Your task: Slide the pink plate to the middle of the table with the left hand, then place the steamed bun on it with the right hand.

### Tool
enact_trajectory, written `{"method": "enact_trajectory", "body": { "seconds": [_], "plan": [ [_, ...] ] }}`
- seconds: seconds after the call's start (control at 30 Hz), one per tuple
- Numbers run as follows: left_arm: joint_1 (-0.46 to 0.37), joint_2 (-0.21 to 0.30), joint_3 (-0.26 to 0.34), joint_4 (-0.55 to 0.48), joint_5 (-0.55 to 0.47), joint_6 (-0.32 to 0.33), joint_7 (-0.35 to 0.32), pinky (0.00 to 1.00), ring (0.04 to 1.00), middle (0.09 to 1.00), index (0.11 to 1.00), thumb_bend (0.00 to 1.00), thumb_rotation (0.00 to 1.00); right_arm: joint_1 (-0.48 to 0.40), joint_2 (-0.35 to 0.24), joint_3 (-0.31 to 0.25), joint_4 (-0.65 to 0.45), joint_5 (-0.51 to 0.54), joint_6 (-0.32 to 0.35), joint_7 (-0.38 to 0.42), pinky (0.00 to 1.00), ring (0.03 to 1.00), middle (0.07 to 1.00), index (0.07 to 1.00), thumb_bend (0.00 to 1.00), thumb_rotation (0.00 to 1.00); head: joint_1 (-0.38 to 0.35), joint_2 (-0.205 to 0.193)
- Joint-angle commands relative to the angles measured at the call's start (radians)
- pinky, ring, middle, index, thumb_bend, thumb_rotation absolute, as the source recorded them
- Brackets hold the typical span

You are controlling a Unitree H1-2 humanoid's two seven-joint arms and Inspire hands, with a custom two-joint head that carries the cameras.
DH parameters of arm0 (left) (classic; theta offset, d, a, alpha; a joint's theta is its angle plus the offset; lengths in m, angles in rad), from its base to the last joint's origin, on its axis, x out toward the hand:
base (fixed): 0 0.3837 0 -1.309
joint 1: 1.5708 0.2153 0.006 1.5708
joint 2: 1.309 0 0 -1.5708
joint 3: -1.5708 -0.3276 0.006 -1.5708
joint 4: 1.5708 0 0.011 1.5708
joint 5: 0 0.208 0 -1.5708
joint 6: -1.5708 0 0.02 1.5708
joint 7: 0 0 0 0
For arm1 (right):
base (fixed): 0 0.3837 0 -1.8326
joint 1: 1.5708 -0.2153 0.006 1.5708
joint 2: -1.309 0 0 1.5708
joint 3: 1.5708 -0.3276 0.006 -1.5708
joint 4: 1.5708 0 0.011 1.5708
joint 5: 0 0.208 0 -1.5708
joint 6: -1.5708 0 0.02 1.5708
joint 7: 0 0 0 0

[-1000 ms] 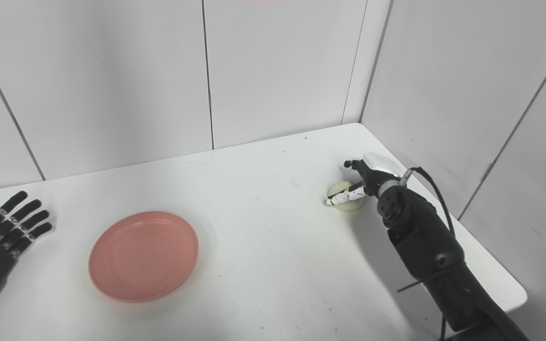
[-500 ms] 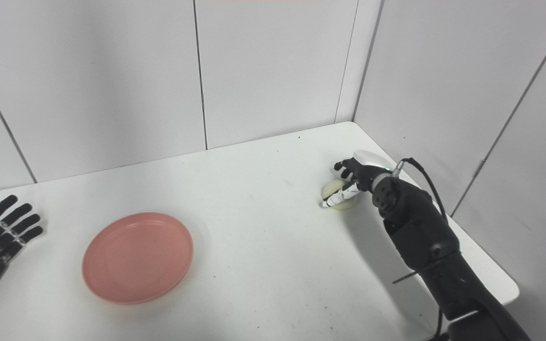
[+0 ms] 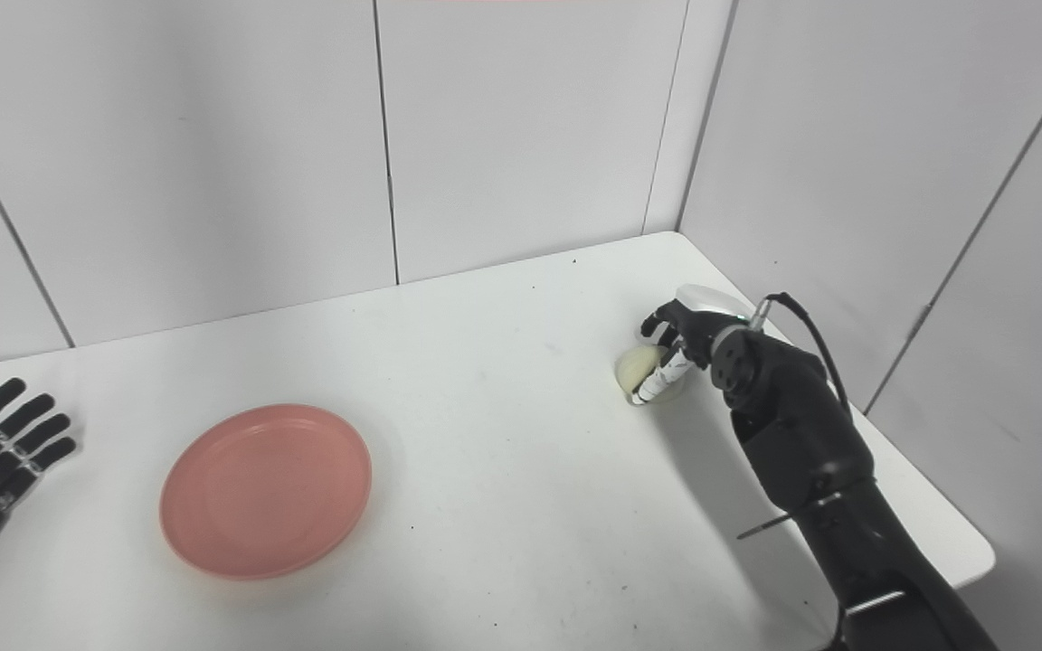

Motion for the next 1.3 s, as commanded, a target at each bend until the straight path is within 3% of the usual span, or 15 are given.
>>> {"method": "enact_trajectory", "body": {
  "seconds": [0.0,0.1,0.27,0.4,0.7,0.8,0.97,1.07,1.27],
  "plan": [
    [0.093,-0.006,-0.019,0.050,0.037,0.130,0.047,0.83,0.832,0.851,0.865,0.55,0.87,-0.023,-0.026,0.010,-0.002,-0.005,-0.004,-0.067,0.48,0.539,0.562,0.618,0.72,0.02,0.001,0.002],
    [0.096,-0.007,-0.020,0.039,0.038,0.136,0.053,0.83,0.829,0.848,0.864,0.55,0.87,-0.021,-0.024,0.015,0.019,0.021,-0.024,-0.143,0.40,0.461,0.449,0.533,0.55,0.00,0.001,0.003],
    [0.095,-0.009,-0.020,0.038,0.035,0.135,0.053,0.83,0.835,0.852,0.864,0.55,0.87,-0.015,-0.020,0.023,0.028,0.059,-0.042,-0.232,0.36,0.429,0.436,0.514,0.53,0.00,0.004,0.002],
    [0.094,-0.010,-0.024,0.042,0.040,0.127,0.053,0.84,0.835,0.853,0.872,0.55,0.90,-0.010,-0.028,0.033,0.032,0.096,-0.070,-0.277,0.37,0.392,0.482,0.539,0.51,0.00,0.009,0.000],
    [0.099,-0.026,-0.032,0.031,0.042,0.124,0.057,0.84,0.835,0.852,0.867,0.57,0.86,-0.001,-0.051,0.049,-0.017,0.132,-0.079,-0.303,0.38,0.412,0.491,0.517,0.52,0.00,0.057,-0.008],
    [0.109,-0.036,-0.043,0.009,0.048,0.114,0.059,0.84,0.843,0.861,0.871,0.58,0.85,0.004,-0.051,0.036,-0.064,0.158,-0.091,-0.307,0.35,0.388,0.478,0.538,0.51,0.00,0.107,-0.012],
    [0.129,-0.064,-0.067,-0.046,0.057,0.108,0.077,0.85,0.856,0.874,0.881,0.60,0.84,-0.016,-0.054,0.048,-0.125,0.176,-0.127,-0.304,0.41,0.408,0.473,0.526,0.52,0.00,0.201,-0.017],
    [0.153,-0.089,-0.090,-0.123,0.072,0.125,0.118,0.85,0.864,0.882,0.882,0.61,0.85,-0.046,-0.039,0.072,-0.195,0.173,-0.112,-0.266,0.38,0.378,0.480,0.565,0.51,0.00,0.244,-0.016],
    [0.193,-0.138,-0.134,-0.271,0.091,0.193,0.197,0.91,0.905,0.918,0.917,0.57,0.93,-0.123,-0.008,0.158,-0.282,0.144,-0.113,-0.207,0.45,0.373,0.475,0.561,0.51,0.00,0.368,-0.007]
  ]
}}
